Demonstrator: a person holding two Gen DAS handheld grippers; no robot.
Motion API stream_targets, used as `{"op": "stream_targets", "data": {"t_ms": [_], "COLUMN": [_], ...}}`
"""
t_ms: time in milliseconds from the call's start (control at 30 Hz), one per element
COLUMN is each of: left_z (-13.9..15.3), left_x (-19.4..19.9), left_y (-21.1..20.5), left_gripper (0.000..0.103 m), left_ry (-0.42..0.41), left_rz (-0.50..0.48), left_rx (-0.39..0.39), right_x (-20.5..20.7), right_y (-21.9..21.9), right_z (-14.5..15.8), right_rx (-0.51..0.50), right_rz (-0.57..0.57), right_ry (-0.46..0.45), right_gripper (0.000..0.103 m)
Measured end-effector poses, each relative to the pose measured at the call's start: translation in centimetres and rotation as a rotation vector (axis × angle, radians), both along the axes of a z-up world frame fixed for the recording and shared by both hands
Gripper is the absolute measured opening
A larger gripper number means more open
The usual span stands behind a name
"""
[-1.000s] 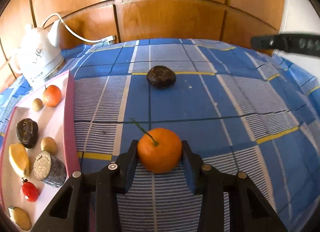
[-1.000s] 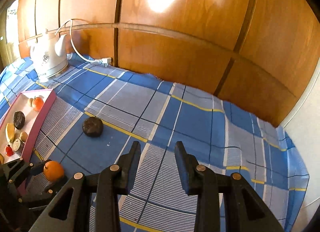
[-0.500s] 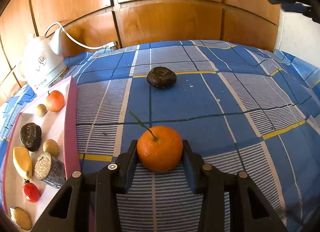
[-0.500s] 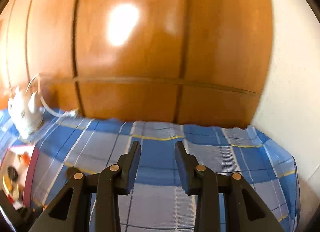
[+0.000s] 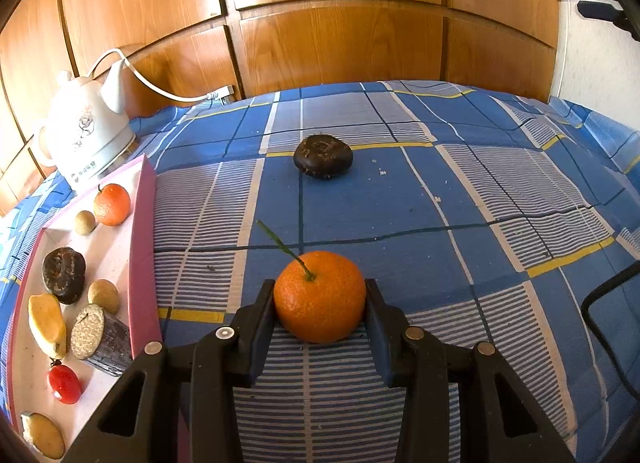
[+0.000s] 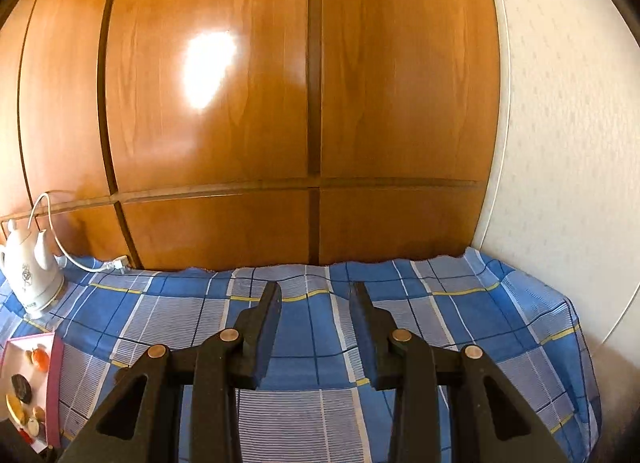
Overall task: Organize fruits
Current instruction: 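Hold the orange with left while right swings back toward the dark disc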
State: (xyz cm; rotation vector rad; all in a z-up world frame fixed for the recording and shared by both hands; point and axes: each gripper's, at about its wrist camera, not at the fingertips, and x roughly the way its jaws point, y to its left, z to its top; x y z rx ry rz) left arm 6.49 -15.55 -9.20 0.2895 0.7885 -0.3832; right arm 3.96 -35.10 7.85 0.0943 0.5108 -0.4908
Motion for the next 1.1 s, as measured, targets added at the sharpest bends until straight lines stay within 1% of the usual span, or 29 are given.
{"op": "stream_targets", "data": {"t_ms": [400,933,1100], "left_z": [0.1,0.0,0.0], "left_x": [0.0,0.0,0.0], "left_y": [0.0,0.1,0.1], "left_gripper": [0.043,0.043,0.043], "left_ry": [0.0,0.001,0.002], "left_rz": [0.0,-0.001,-0.001], "left_rx": [-0.002,-0.004,-0.007], "right_x": [0.3,0.7,1.1], "right_y": [0.7,1.2,1.4], "right_z": [-0.7,-1.0,-1.6], "right_rx": [-0.005,-0.008,0.001], "right_rz": [0.03,0.05,0.062], "right_ry": [0.033,0.053,0.076], "right_gripper": [0.035,0.035,0.035]}}
